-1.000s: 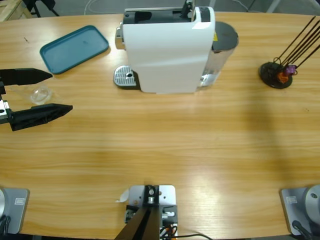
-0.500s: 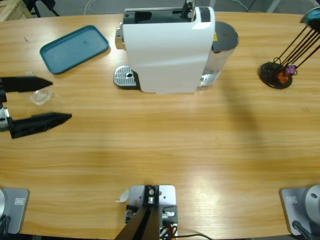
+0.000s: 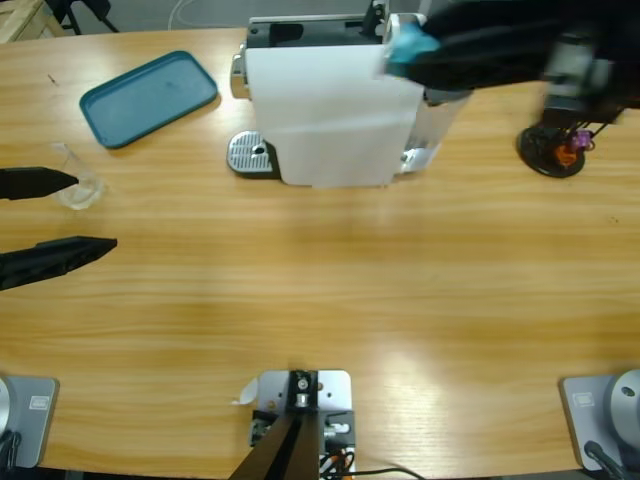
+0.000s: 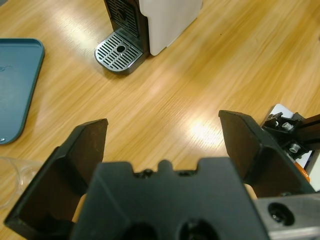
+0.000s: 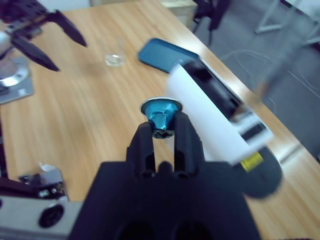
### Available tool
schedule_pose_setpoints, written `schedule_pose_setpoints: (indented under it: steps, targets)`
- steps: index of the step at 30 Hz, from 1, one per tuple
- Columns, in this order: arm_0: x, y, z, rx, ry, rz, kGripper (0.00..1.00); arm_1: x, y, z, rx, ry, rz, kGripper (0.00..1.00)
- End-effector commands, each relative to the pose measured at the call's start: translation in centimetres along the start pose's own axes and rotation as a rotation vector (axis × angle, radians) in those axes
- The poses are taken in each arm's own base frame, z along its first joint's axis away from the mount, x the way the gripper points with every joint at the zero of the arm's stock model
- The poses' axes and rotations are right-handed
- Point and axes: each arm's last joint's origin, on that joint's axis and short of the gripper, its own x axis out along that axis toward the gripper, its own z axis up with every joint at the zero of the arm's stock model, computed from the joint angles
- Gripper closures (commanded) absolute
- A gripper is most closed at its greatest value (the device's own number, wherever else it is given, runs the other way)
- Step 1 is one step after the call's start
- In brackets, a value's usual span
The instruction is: Pour coffee
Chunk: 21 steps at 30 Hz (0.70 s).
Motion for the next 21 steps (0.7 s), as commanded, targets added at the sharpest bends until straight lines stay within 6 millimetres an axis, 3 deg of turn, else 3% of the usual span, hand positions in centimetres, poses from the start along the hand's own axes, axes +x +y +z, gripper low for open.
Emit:
schedule_pose_setpoints:
  steps: [1,6,21]
  targets:
    - [-1.3,0.1,-0.6,-0.012,-0.022,0.019,0.041,9.1,0.7,2.1,-0.116,0.096,0.133,1.000]
    - [-1.1,0.1,-1.4,-0.013,-0.004,0.019,0.037,12.9,0.0,3.6,-0.275,0.142,0.070,1.000]
    - [-1.7,0.1,-2.6,-0.015,-0.022,0.024,0.036,16.7,-3.8,2.0,-0.390,0.256,-0.118,1.000]
